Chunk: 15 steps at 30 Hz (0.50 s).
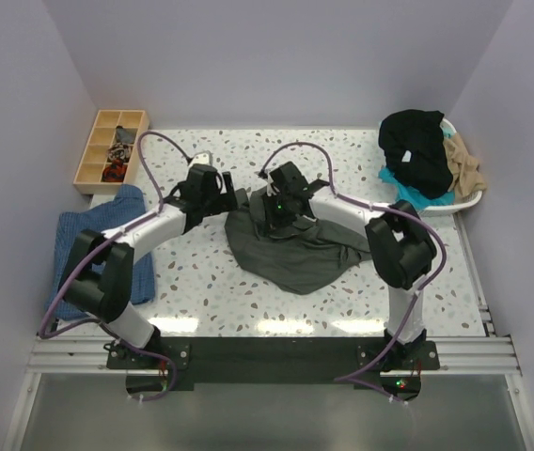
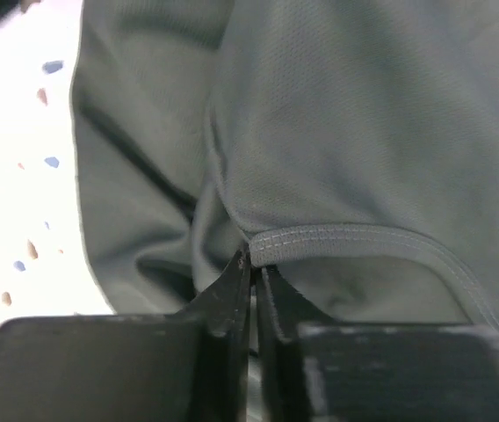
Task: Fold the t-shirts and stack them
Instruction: Flatten the tshirt out
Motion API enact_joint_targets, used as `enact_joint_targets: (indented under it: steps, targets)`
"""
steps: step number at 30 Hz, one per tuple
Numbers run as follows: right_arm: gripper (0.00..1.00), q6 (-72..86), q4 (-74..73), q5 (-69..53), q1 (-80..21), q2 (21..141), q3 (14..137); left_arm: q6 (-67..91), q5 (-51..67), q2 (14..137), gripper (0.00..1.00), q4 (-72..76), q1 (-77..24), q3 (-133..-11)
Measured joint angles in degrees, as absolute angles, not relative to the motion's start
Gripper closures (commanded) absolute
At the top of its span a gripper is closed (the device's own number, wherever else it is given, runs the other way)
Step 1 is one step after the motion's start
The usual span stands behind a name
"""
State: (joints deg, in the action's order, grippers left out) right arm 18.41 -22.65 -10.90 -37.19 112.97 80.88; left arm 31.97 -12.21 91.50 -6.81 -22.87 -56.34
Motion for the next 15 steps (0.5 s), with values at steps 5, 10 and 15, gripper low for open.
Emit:
enact_joint_targets:
  steps: [5, 10, 15]
  targets:
    - [1.00, 15.22, -24.36, -3.99, -37.19, 107.46, 80.99, 31.94, -10.68, 93.25, 0.00, -6.57, -22.87, -56.34]
    - [1.00, 11.09, -25.23, 7.27, -36.82, 94.91, 81.12, 31.92, -9.21, 94.70, 0.00, -6.35, -22.87, -56.66]
    - [1.00, 7.99, -24.58, 19.27, -34.28, 90.59, 82.06, 31.75, -7.20, 96.88, 0.00, -5.76, -22.87, -58.85]
